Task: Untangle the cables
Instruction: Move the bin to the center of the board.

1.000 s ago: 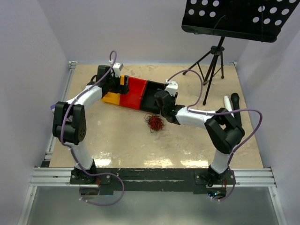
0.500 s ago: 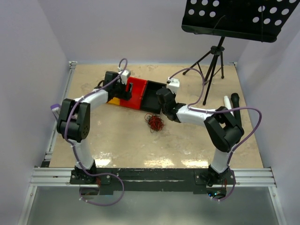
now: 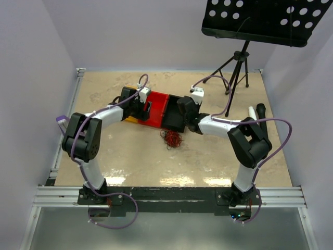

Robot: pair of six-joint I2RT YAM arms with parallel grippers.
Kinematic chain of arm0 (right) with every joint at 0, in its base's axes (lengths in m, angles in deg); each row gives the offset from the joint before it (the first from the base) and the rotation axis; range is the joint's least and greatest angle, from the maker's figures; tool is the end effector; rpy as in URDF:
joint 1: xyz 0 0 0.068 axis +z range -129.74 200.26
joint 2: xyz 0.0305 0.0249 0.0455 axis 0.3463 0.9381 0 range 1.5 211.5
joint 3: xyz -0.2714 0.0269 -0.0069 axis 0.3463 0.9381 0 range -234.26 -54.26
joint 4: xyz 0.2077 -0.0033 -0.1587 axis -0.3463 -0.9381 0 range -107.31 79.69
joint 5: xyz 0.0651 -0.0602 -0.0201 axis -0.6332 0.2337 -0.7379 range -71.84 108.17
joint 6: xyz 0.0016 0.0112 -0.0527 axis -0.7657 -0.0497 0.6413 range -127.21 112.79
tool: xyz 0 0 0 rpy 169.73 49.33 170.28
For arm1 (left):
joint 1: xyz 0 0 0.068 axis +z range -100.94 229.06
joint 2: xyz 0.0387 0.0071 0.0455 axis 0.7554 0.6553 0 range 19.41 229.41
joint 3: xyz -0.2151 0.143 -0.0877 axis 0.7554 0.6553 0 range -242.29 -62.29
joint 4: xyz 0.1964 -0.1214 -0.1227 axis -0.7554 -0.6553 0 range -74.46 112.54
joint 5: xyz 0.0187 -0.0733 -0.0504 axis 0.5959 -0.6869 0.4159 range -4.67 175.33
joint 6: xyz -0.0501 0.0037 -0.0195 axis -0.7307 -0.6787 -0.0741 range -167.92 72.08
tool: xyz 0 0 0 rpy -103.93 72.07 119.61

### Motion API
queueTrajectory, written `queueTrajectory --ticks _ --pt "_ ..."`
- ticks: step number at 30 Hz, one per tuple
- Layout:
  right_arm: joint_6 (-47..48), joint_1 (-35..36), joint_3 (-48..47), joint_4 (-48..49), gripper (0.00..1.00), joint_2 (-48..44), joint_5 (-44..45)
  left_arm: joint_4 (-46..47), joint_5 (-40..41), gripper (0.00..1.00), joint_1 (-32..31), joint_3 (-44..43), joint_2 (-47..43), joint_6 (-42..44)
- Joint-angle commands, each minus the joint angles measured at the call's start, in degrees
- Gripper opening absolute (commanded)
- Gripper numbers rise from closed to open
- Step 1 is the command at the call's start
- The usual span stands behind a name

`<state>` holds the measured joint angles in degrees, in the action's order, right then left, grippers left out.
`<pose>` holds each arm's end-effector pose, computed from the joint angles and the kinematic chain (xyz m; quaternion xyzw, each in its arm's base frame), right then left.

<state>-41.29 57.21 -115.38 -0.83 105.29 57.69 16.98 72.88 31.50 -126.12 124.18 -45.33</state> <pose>0.3241 0.2155 0.1924 0.1401 0.8315 0.0180 0.5372 0.3662 -0.1239 0.1748 0.2010 0.9021 -0.1478 0.3521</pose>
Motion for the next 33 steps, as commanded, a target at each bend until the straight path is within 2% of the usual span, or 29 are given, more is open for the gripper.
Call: queueTrajectory --ticks 1,5,8,13,24,25,30,33 --pt "-2.65 -0.39 0.31 -4.37 0.45 -1.48 0.90 -2.52 -3.98 0.72 -2.82 2.65 -4.39 -1.62" --pt "-3.09 -0.65 0.30 -5.87 0.42 -1.66 -0.68 -3.13 -5.65 0.74 -5.81 6.35 -7.56 -2.06" --pt "-3.18 -0.65 0.13 -6.75 0.39 -1.48 -1.12 -4.80 -8.55 0.67 -7.31 7.58 -8.88 -1.37" --pt "-3.62 -0.74 0.74 -8.33 0.38 -1.92 -1.38 -6.56 -8.91 0.66 -8.36 9.42 -10.55 0.13" --pt "-10.65 0.05 9.79 -9.39 0.34 -8.60 -5.51 -8.41 -13.03 0.66 -10.91 11.19 -12.57 2.77" --pt "-11.09 0.23 10.40 -9.39 0.34 -9.30 -5.43 -8.59 -13.74 0.66 -11.18 11.10 -12.75 3.12" --pt "-9.87 0.49 11.20 -9.12 0.51 -11.76 -3.94 -9.03 -14.18 0.75 -11.44 9.96 -14.33 3.30" --pt "-7.93 0.49 9.01 -9.39 0.61 -12.99 -3.15 -11.30 -13.49 0.93 -11.44 6.63 -15.47 3.82"
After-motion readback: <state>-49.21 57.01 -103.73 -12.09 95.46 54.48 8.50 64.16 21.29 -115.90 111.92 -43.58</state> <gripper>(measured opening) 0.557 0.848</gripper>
